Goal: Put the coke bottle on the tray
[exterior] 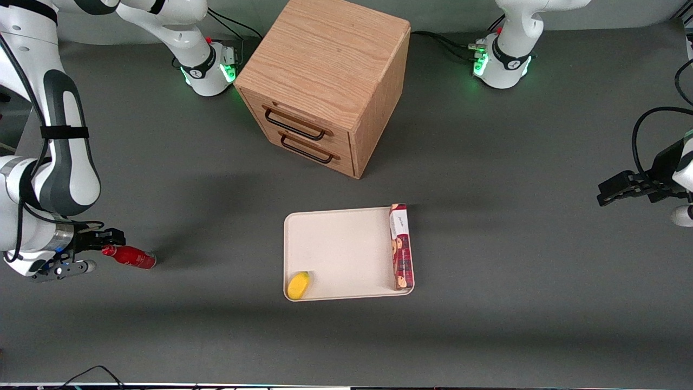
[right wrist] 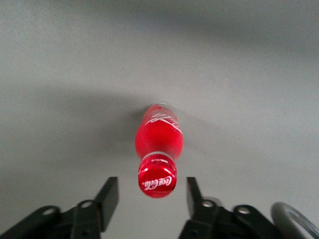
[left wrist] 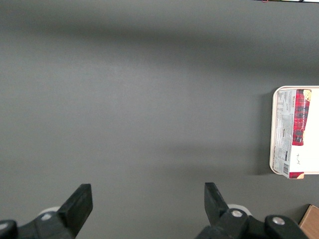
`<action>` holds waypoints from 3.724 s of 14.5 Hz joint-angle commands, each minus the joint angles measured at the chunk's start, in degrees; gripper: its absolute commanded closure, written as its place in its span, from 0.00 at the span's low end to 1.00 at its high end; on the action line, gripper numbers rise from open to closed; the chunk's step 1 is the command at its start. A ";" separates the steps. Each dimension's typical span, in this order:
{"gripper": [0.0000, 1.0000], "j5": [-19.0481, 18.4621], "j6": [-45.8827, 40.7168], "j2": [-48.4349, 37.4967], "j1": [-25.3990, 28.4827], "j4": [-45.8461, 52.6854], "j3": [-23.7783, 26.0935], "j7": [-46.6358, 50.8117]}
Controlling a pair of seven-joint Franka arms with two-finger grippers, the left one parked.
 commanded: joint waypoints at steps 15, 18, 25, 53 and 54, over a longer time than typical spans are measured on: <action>0.00 0.52 0.62 -2.82 0.72 -0.20 -0.28 -1.60; 0.00 0.52 -4.28 -7.64 0.89 -0.02 0.42 0.32; 0.00 0.44 -25.47 -29.33 1.60 -3.25 8.41 16.68; 0.00 -2.55 13.89 -0.54 0.19 -5.19 1.65 1.92; 0.00 -2.55 13.80 -1.15 0.19 -6.34 1.65 2.01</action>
